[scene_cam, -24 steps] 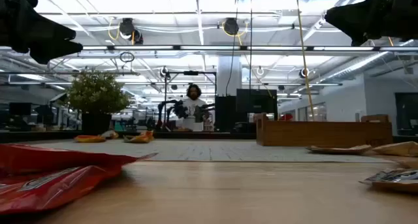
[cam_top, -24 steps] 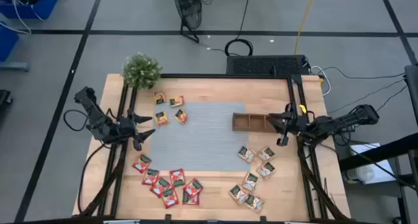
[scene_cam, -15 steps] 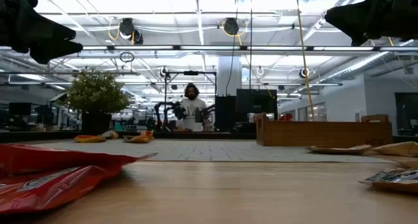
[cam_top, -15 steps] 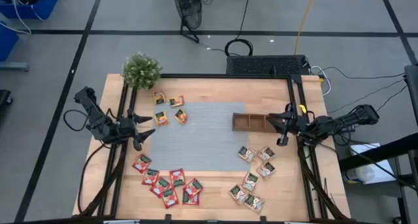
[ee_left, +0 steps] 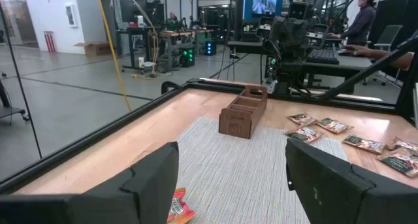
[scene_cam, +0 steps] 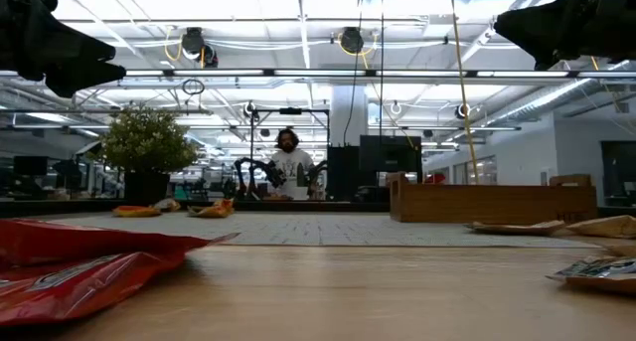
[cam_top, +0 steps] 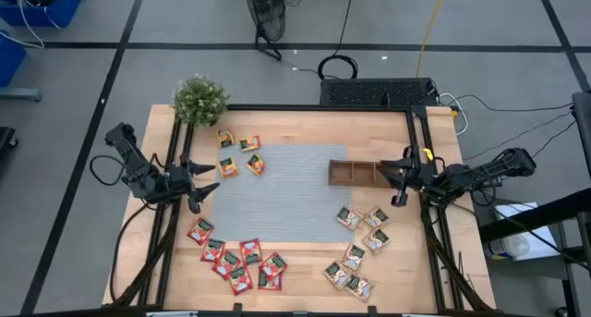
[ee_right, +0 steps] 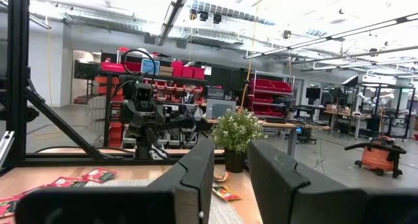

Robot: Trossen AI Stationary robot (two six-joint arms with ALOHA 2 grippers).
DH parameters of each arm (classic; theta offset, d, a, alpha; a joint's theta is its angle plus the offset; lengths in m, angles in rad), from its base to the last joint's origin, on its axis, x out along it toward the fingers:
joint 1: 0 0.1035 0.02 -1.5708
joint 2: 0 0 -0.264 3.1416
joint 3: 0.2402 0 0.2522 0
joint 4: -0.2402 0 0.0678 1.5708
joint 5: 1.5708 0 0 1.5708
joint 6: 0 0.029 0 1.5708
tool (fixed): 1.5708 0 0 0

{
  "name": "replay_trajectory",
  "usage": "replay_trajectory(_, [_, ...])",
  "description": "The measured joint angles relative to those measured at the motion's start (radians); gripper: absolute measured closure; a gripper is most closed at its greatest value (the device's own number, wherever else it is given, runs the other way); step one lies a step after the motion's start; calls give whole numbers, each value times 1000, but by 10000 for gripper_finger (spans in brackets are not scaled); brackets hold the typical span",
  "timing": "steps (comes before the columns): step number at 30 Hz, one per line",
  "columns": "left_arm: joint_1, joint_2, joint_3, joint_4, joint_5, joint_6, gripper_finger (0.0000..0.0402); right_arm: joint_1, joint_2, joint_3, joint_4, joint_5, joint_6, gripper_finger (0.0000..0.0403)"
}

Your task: Pick & Place Tea

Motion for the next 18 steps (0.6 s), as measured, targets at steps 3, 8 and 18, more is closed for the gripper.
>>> replay_trajectory(3, [0, 0, 0, 0, 0, 0, 119, 0, 0, 0, 0, 0, 0, 320])
replay_trajectory(8, [0, 0, 0, 0, 0, 0, 124, 0, 0, 0, 0, 0, 0, 321])
replay_trajectory(18, [0, 0, 0, 0, 0, 0, 125, 0, 0, 0, 0, 0, 0, 321])
